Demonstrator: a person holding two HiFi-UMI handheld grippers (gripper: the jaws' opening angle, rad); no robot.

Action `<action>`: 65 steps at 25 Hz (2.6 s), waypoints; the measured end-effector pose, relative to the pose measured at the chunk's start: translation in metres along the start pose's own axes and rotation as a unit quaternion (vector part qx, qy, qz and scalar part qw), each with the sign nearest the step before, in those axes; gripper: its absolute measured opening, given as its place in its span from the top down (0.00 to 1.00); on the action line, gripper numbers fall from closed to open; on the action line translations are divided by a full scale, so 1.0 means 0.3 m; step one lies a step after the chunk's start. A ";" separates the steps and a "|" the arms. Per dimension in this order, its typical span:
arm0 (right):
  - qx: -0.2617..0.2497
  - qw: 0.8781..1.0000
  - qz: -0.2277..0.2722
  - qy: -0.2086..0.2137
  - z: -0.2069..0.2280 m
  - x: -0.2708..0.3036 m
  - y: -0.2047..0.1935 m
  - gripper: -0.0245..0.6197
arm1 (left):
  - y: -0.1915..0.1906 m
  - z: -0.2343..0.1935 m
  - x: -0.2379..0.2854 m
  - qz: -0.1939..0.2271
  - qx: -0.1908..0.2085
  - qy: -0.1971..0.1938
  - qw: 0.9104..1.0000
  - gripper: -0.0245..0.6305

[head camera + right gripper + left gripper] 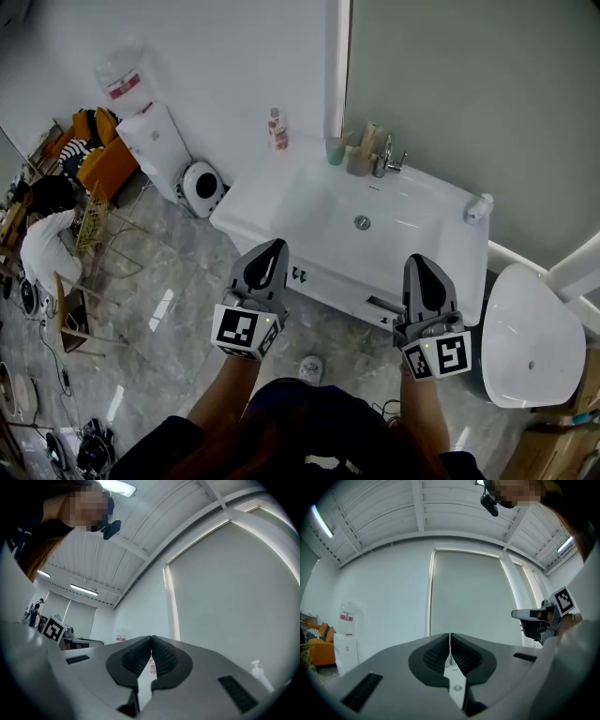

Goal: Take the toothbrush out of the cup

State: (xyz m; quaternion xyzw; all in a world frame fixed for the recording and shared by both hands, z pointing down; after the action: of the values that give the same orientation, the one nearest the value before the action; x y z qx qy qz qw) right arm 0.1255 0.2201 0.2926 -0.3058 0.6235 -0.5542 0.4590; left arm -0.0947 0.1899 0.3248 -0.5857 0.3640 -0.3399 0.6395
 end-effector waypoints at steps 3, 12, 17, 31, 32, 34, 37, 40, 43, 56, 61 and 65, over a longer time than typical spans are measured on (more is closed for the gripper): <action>-0.002 1.000 -0.002 -0.011 0.020 0.063 -0.021 0.94 | -0.014 -0.049 0.058 -0.001 -0.002 -0.010 1.000 0.93; 0.002 0.999 -0.020 -0.027 0.034 0.177 -0.100 0.94 | -0.077 -0.171 0.133 -0.012 -0.015 -0.015 1.000 0.93; 0.001 0.999 -0.033 -0.023 0.042 0.239 -0.143 0.94 | -0.118 -0.219 0.172 -0.022 -0.023 -0.013 0.999 0.93; 0.019 1.000 -0.018 0.005 0.220 0.541 -0.214 0.94 | -0.149 -0.358 0.384 -0.023 -0.012 0.031 0.999 0.93; 0.019 1.000 -0.018 0.012 0.228 0.571 -0.216 0.94 | -0.150 -0.371 0.406 -0.027 -0.009 0.036 0.999 0.93; 0.016 0.999 -0.021 0.026 0.253 0.632 -0.222 0.94 | -0.150 -0.394 0.460 -0.030 -0.007 0.045 0.999 0.93; 0.019 0.999 -0.022 0.033 0.328 0.710 -0.237 0.94 | -0.144 -0.416 0.561 -0.027 -0.004 0.053 0.998 0.93; 0.026 0.999 -0.023 0.036 0.409 0.779 -0.250 0.94 | -0.141 -0.427 0.654 -0.024 -0.001 0.057 0.998 0.93; 0.025 0.999 -0.025 0.041 0.479 0.843 -0.254 0.94 | -0.144 -0.445 0.743 -0.019 -0.007 0.065 0.998 0.93; 0.043 0.997 -0.043 0.047 0.716 0.989 -0.331 0.94 | -0.201 -0.420 1.045 -0.029 -0.017 0.058 0.998 0.93; 0.047 0.997 -0.050 0.038 0.726 1.006 -0.359 0.94 | -0.228 -0.420 1.094 -0.036 -0.025 0.043 0.998 0.93; 0.045 0.998 -0.050 0.011 0.745 1.017 -0.359 0.94 | -0.233 -0.426 1.154 -0.036 -0.022 0.010 0.999 0.93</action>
State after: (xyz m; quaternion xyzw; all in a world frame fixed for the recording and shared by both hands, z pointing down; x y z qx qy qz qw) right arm 0.1957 -0.1645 0.3339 -0.3100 0.5869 -0.6070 0.4370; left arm -0.0311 -0.1782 0.3650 -0.6085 0.3566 -0.3606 0.6103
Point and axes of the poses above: the fingertips, and each gripper's own axes: x forward along the fingers, z to its right, y out of its top, the point moved 1 cm from there along -x, backward along the fingers, and after that the axes turned 4 degrees about -y, right-handed, at the moved point
